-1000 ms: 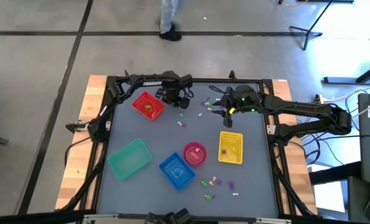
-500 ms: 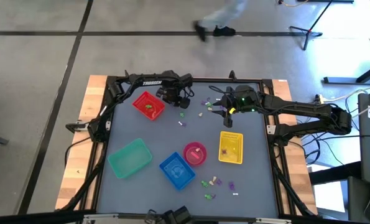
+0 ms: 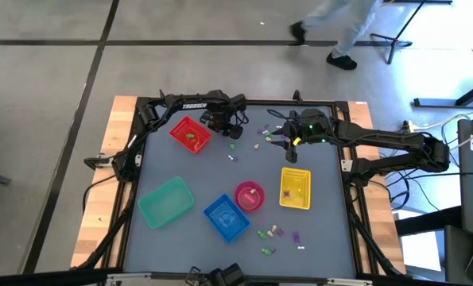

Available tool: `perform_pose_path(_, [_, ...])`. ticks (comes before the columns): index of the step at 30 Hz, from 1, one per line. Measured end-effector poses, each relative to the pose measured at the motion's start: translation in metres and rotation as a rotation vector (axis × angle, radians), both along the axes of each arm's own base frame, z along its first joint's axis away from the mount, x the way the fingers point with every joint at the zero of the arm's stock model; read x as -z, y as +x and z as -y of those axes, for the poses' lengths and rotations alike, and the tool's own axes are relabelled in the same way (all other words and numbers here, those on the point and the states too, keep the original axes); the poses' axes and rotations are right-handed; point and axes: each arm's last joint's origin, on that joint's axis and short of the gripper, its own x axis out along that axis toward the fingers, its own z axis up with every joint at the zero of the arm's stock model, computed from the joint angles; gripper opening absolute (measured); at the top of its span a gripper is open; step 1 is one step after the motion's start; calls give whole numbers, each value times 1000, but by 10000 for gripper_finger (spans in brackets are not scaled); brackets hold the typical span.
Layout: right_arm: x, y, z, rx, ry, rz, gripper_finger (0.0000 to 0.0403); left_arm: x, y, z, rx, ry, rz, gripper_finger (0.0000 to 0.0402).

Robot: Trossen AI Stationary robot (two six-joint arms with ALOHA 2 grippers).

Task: Sort Halloween decoration
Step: Put the violet witch hat toy into the blue bin

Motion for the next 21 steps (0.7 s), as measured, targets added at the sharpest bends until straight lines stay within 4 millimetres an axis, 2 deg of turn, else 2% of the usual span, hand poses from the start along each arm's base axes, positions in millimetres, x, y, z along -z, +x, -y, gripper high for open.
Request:
perform_pose_path(8, [0,0,0,0,0,0,159,0,0,0,0,1,3,109])
perform_pose_path(21, [0,0,0,0,0,0,159,0,0,0,0,-1,2,105])
